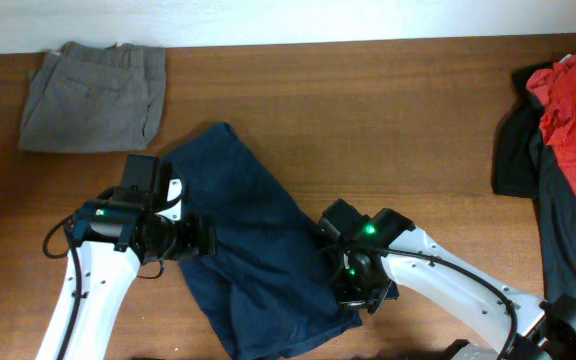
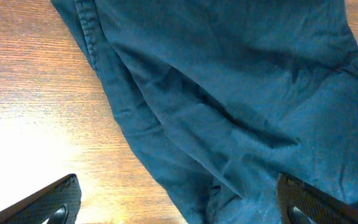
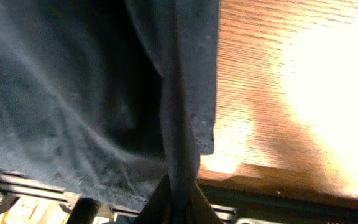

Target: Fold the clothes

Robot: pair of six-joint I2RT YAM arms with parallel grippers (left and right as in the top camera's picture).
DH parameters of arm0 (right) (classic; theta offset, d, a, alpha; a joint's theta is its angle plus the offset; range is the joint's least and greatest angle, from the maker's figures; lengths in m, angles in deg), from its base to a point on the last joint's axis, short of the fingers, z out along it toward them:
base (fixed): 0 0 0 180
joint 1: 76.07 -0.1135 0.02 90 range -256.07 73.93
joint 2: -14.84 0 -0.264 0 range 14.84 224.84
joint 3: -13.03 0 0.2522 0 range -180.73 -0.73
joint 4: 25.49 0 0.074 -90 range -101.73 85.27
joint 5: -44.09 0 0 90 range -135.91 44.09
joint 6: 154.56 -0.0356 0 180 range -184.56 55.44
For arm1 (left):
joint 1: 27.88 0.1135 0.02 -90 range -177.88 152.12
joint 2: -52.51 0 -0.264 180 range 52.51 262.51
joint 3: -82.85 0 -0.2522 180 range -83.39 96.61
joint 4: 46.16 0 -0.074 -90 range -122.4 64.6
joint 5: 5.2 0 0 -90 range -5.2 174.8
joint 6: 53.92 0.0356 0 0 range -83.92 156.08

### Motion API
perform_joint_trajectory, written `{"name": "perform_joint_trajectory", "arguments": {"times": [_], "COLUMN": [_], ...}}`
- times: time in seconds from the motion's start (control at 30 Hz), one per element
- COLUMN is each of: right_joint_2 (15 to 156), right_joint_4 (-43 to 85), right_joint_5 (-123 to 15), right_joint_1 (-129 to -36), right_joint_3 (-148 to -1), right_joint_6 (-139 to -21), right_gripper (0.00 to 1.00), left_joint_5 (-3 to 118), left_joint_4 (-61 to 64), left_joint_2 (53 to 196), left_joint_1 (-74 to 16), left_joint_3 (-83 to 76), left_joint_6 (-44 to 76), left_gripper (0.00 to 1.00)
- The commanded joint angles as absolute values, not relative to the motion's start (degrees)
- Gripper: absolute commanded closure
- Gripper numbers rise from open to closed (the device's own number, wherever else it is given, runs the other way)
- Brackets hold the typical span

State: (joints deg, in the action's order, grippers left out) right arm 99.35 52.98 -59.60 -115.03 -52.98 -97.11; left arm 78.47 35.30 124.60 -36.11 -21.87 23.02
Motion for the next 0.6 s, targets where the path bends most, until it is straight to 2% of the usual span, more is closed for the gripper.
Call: {"name": "perform_joint_trajectory", "arguments": {"times": [0.0, 0.03, 0.13, 0.23, 0.37, 0.57], "right_joint_2": [99.44, 99.44, 99.44, 99.44, 99.44, 99.44], "right_joint_4": [53.24, 53.59, 55.95, 57.02, 53.37, 40.84], "right_joint_5": [-56.17, -56.02, -51.3, -48.45, -58.12, -71.58], "right_joint_1": [-114.62, -114.62, -114.18, -112.06, -109.7, -109.79], "right_joint_3": [-53.79, -53.79, -53.79, -53.79, -54.51, -55.73], "right_joint_6": [-96.28, -96.28, -97.03, -98.69, -94.25, -90.25], "right_gripper": [0.73, 0.7, 0.71, 0.79, 0.79, 0.79], "left_joint_5": [79.32, 79.35, 79.32, 79.32, 79.63, 85.88], "left_joint_4": [35.34, 35.34, 35.37, 35.34, 35.21, 33.88], "left_joint_2": [123.84, 123.84, 123.84, 123.84, 123.84, 123.84], "left_joint_1": [-36.09, -36.09, -36.09, -36.09, -36.09, -35.59], "left_joint_3": [-21.41, -21.41, -21.41, -21.41, -21.41, -21.41], "left_joint_6": [22.91, 22.91, 22.91, 22.91, 22.89, 21.95], "left_gripper": [0.01, 0.01, 0.01, 0.01, 0.01, 0.01]}}
